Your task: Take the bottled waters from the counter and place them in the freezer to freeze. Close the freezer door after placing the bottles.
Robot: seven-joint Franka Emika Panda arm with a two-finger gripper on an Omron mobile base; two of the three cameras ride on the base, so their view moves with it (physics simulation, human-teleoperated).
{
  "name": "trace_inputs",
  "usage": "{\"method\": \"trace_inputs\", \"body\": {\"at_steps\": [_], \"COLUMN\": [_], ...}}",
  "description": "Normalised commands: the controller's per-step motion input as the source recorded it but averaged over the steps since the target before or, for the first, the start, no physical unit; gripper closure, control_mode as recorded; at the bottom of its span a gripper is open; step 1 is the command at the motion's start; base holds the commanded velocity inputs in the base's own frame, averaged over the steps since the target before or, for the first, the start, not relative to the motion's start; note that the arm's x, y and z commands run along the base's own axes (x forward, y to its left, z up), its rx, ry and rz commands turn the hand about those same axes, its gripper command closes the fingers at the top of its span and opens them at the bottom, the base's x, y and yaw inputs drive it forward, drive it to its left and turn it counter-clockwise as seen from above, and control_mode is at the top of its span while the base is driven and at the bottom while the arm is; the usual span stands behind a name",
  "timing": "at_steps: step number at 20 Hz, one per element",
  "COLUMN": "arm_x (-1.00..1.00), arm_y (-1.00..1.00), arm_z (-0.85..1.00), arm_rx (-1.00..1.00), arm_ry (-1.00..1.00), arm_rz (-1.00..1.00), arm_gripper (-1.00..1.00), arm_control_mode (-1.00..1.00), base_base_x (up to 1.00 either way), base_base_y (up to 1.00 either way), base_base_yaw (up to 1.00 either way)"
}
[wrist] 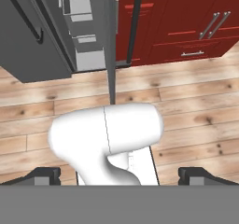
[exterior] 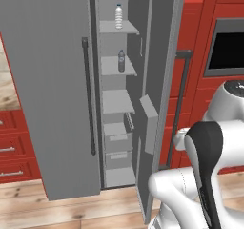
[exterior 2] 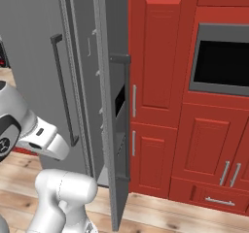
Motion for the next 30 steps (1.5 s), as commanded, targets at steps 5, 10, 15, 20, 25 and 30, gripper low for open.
{"method": "trace_inputs", "body": {"at_steps": [5, 10, 15, 20, 25, 30], "arm_x": [0.0, 0.05, 0.6, 0.95, 0.73, 0.64], "arm_y": [0.0, -0.26, -1.0, -0.98, -0.43, -0.16], "arm_z": [0.0, -0.01, 0.0, -0.13, -0.31, -0.43], "arm_rx": [0.0, 0.05, 0.31, 0.23, 0.13, 0.01], "arm_ry": [0.0, 0.0, 0.04, -0.03, -0.24, -0.3], "arm_rz": [0.0, 0.02, 0.14, 0.23, 0.28, 0.26], "arm_gripper": [-1.0, -1.0, -1.0, -1.0, -1.0, -1.0], "arm_control_mode": [1.0, -1.0, -1.0, -1.0, -1.0, -1.0], "base_base_x": [0.06, 0.0, 0.0, 0.0, 0.0, 0.0], "base_base_y": [0.0, 0.0, 0.0, 0.0, 0.0, 0.0], "base_base_yaw": [0.0, 0.0, 0.0, 0.0, 0.0, 0.0]}}
